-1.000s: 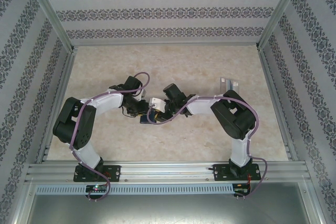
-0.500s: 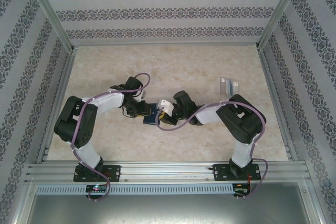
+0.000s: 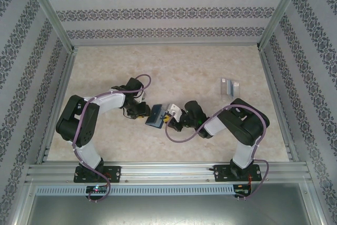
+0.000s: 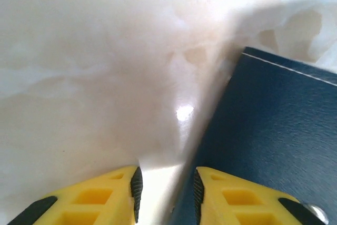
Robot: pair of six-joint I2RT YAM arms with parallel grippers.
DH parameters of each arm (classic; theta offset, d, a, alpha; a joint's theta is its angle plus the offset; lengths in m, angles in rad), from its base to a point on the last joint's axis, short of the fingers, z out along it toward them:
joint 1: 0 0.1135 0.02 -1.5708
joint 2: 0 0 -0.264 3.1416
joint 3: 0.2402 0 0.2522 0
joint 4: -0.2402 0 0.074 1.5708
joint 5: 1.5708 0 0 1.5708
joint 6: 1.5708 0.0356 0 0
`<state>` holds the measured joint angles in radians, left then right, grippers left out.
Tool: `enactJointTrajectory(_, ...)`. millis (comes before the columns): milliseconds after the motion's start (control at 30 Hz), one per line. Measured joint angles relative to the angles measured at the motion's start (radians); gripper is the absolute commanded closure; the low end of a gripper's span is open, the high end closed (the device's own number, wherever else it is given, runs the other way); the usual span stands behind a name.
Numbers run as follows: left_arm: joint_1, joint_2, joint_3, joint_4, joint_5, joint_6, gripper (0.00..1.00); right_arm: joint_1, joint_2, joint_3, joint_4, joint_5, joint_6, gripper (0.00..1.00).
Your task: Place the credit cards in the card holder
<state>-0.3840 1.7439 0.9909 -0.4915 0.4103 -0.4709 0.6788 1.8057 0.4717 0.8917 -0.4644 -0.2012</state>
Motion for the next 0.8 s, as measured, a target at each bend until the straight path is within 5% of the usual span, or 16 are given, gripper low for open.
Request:
enactJointTrajectory(500,-0.01,-0.175,-0.034,-0.036,-0.062,-0.04,0.54,-0.016,0.028,-0.075,0.259,-0.035,0.102,0.82)
enactJointTrajectory(800,-0.047,-0.132,-0.069,0.04,-0.034,-0.082,0.56,-0.016,0.051,-0.075,0.31,-0.051,0.131,0.74)
